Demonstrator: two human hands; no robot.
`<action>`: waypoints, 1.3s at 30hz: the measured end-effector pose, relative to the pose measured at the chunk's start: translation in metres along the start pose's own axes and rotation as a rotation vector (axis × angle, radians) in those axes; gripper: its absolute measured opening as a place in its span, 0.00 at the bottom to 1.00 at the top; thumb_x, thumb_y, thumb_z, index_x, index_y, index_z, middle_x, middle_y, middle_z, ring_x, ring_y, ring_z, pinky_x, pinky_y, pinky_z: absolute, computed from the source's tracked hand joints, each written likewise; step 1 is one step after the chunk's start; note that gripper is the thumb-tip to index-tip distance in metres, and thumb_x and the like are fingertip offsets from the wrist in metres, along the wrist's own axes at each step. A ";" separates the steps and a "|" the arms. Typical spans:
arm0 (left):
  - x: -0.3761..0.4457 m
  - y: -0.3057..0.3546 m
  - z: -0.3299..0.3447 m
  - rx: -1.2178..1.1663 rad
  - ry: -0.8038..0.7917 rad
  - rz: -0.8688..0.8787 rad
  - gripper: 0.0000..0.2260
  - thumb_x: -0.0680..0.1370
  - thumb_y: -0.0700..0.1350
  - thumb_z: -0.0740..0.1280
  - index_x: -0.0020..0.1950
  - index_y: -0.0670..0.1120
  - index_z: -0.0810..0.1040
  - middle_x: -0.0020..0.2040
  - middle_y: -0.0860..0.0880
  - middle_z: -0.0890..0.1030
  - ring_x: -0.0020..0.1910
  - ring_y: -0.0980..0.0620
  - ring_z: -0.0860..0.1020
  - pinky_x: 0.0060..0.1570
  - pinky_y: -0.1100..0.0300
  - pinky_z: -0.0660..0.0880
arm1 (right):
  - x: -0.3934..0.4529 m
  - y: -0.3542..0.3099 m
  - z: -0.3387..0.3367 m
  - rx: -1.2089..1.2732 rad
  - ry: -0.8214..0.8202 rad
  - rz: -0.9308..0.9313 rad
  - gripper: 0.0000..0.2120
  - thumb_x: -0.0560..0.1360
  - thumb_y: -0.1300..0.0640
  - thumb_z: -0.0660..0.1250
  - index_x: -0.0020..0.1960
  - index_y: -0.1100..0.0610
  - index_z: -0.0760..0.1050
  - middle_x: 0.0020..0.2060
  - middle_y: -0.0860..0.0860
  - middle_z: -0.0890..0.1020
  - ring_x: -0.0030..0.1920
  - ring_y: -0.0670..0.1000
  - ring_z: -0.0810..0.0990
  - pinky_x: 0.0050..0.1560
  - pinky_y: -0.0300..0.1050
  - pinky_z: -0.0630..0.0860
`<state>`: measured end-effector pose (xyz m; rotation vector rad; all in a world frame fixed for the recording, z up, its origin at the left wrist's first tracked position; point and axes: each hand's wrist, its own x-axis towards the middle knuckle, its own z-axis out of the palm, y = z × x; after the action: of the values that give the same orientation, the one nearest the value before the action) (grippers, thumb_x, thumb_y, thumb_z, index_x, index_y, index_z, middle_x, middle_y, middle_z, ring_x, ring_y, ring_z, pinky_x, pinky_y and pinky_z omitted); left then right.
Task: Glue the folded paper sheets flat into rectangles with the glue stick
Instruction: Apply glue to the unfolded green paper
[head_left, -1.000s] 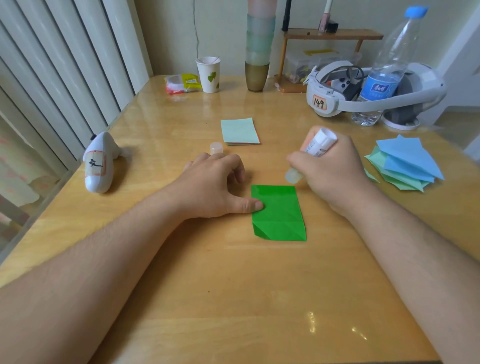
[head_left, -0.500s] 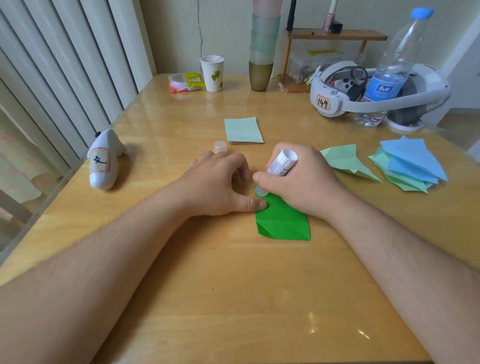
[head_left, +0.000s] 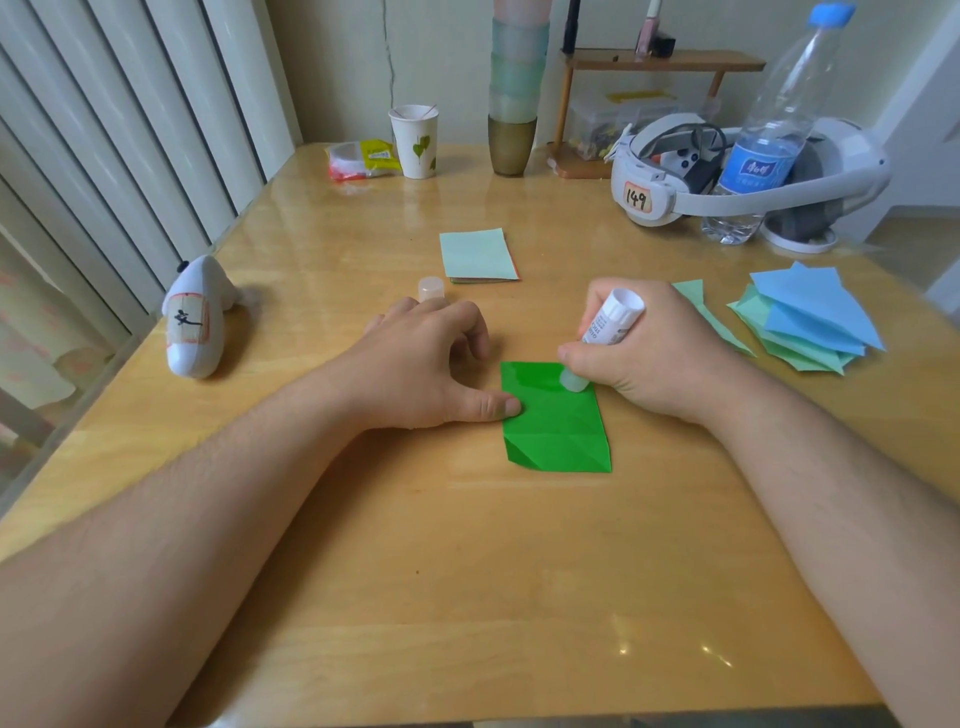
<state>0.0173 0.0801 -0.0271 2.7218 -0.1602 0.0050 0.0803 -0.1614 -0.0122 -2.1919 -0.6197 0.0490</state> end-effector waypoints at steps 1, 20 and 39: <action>0.000 0.000 0.000 0.000 0.002 0.000 0.30 0.58 0.80 0.65 0.49 0.60 0.71 0.50 0.61 0.73 0.54 0.52 0.70 0.64 0.47 0.70 | 0.000 0.000 0.000 -0.010 0.001 0.001 0.15 0.70 0.55 0.78 0.38 0.57 0.72 0.27 0.44 0.74 0.30 0.45 0.69 0.34 0.44 0.67; 0.002 0.000 0.000 0.013 -0.014 0.000 0.31 0.58 0.80 0.64 0.49 0.60 0.71 0.49 0.62 0.72 0.55 0.51 0.70 0.64 0.46 0.70 | 0.003 -0.009 0.015 0.103 0.172 -0.052 0.14 0.70 0.55 0.76 0.37 0.57 0.72 0.27 0.45 0.73 0.31 0.46 0.70 0.33 0.44 0.69; 0.001 0.000 0.000 0.001 -0.005 0.004 0.30 0.58 0.79 0.65 0.49 0.60 0.71 0.50 0.61 0.73 0.54 0.51 0.70 0.63 0.47 0.70 | 0.000 -0.021 0.027 -0.077 0.018 -0.035 0.15 0.68 0.51 0.77 0.38 0.56 0.72 0.27 0.48 0.75 0.30 0.47 0.70 0.32 0.45 0.69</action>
<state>0.0178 0.0803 -0.0273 2.7231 -0.1677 -0.0006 0.0650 -0.1310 -0.0139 -2.2528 -0.6592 -0.0133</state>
